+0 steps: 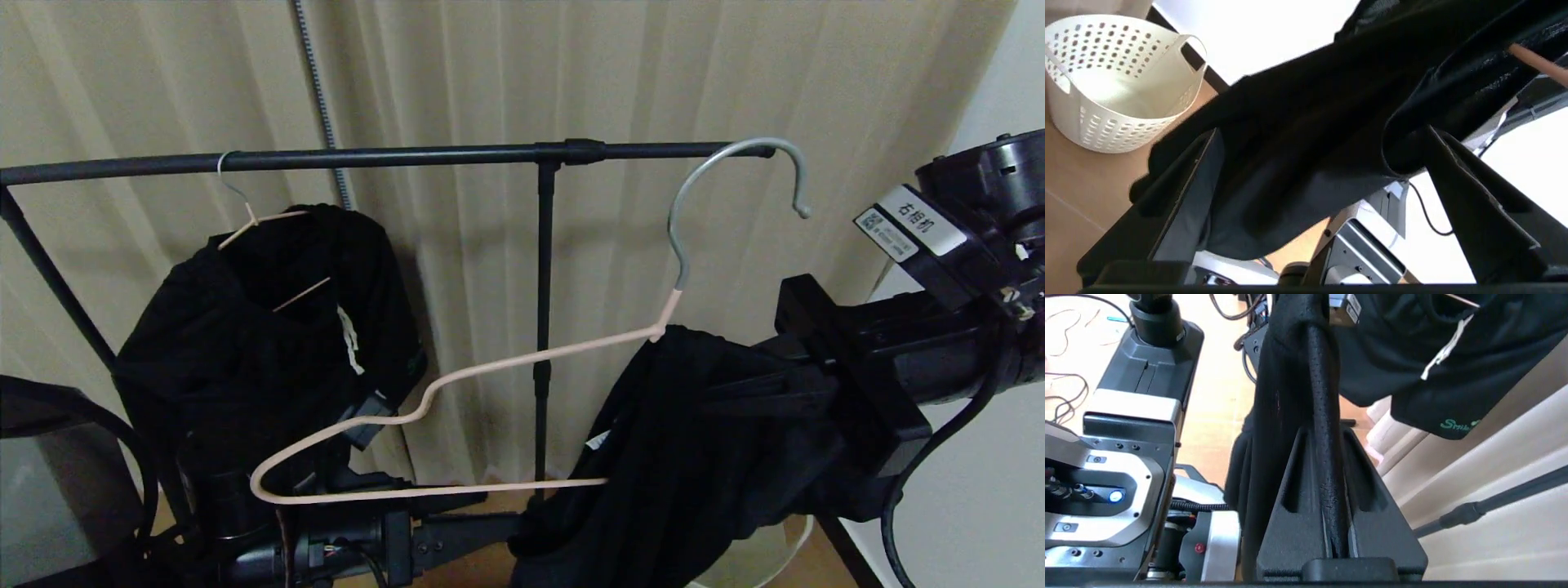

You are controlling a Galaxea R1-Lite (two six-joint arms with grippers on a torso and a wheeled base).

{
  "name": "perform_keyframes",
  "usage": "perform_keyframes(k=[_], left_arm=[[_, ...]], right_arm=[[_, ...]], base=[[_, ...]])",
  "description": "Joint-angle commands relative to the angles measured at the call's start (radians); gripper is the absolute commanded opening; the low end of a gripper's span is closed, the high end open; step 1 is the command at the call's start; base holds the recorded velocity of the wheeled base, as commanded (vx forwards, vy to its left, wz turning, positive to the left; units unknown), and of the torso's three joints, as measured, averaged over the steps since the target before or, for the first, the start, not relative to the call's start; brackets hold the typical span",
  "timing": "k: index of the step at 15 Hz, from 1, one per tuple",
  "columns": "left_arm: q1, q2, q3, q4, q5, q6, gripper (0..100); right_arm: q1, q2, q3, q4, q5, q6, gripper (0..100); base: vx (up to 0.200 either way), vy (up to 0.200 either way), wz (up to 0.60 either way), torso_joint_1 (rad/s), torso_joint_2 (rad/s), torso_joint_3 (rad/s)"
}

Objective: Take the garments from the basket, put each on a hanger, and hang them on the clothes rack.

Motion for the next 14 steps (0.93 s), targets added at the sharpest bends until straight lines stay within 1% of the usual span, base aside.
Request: perform_keyframes(k=[1,3,9,12,13,14], left_arm=[[-0.009,0.004,0.0,0.0,0.0,-0.001,100],[-0.019,0.016,-0.003,-0.002,0.003,0.001,100],[-0.036,0.024,0.0,-0.002,0.005,0.003,100],[-0.056,0.029,0.006,-0.002,0.006,0.003,100],[-0.057,0.03,0.007,-0.002,0.005,0.003,0],[-0.057,0.03,0.009,-0.002,0.006,0.004,0]], right_arm=[[0.004,0.003,-0.002,-0.011,0.0,0.001,0],[0.034,0.003,0.003,-0.035,0.0,0.014,0],[0.054,0.003,-0.003,-0.037,0.0,0.021,0],[0.058,0.015,0.006,-0.1,0.0,0.047,0],[0.058,0.02,0.006,-0.101,0.0,0.049,0],[0.058,0.021,0.006,-0.103,0.0,0.049,0]], base=[[0.0,0.0,0.0,0.0,0.0,0.0],[0.0,0.0,0.0,0.0,0.0,0.0],[0.0,0.0,0.0,0.0,0.0,0.0],[0.0,0.0,0.0,0.0,0.0,0.0],[0.0,0.0,0.0,0.0,0.0,0.0],[0.0,0.0,0.0,0.0,0.0,0.0]])
